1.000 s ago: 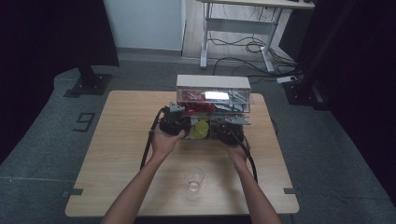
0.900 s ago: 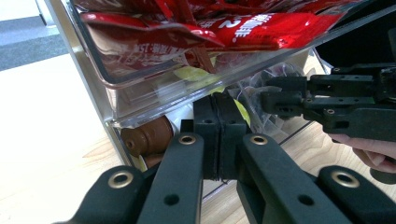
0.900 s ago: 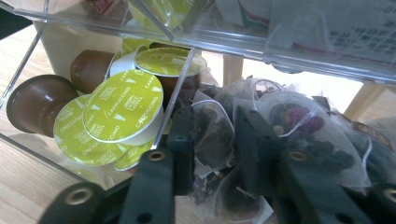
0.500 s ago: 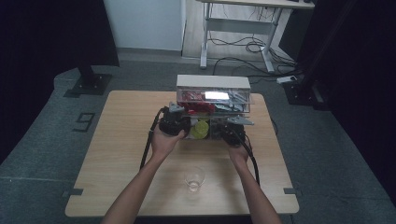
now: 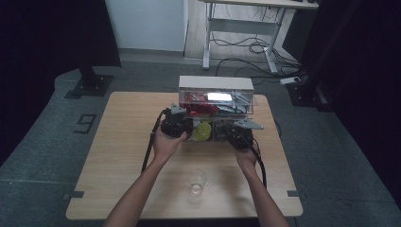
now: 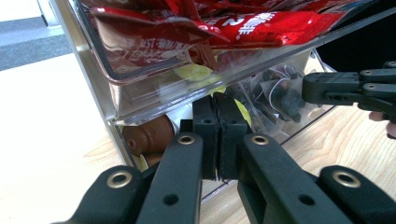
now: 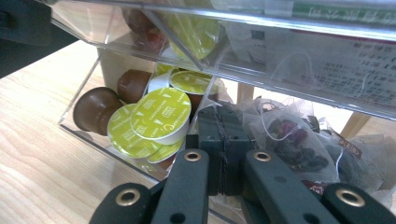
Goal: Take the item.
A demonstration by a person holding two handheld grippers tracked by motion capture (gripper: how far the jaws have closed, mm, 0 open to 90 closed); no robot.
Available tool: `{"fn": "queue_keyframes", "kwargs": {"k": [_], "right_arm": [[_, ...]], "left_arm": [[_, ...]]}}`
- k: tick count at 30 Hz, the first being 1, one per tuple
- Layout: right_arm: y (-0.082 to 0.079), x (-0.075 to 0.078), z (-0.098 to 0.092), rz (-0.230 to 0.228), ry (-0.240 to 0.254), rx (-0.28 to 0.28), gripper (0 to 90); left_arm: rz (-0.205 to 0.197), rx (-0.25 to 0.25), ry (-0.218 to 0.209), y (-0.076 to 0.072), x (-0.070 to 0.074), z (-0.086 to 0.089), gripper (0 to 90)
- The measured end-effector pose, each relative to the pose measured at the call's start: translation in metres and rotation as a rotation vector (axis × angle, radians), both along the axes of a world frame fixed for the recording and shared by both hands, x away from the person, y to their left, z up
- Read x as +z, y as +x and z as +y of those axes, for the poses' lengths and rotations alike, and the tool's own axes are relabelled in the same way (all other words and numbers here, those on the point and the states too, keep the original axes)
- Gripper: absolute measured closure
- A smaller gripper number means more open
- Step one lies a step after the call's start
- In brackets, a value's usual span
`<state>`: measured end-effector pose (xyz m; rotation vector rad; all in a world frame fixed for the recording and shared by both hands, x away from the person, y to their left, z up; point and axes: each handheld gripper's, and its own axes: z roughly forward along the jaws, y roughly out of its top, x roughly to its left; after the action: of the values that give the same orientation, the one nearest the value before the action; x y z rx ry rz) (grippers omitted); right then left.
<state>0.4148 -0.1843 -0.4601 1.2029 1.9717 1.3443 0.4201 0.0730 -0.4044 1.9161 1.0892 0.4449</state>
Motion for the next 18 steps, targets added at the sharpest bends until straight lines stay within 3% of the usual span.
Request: {"fn": "queue_keyframes", "kwargs": {"k": [18], "right_arm": [[-0.023,0.004,-0.008,-0.035,0.044,0.042,88.9]], "left_arm": [[0.003,0.002,-0.002,0.0,0.0,-0.001,88.5]]}}
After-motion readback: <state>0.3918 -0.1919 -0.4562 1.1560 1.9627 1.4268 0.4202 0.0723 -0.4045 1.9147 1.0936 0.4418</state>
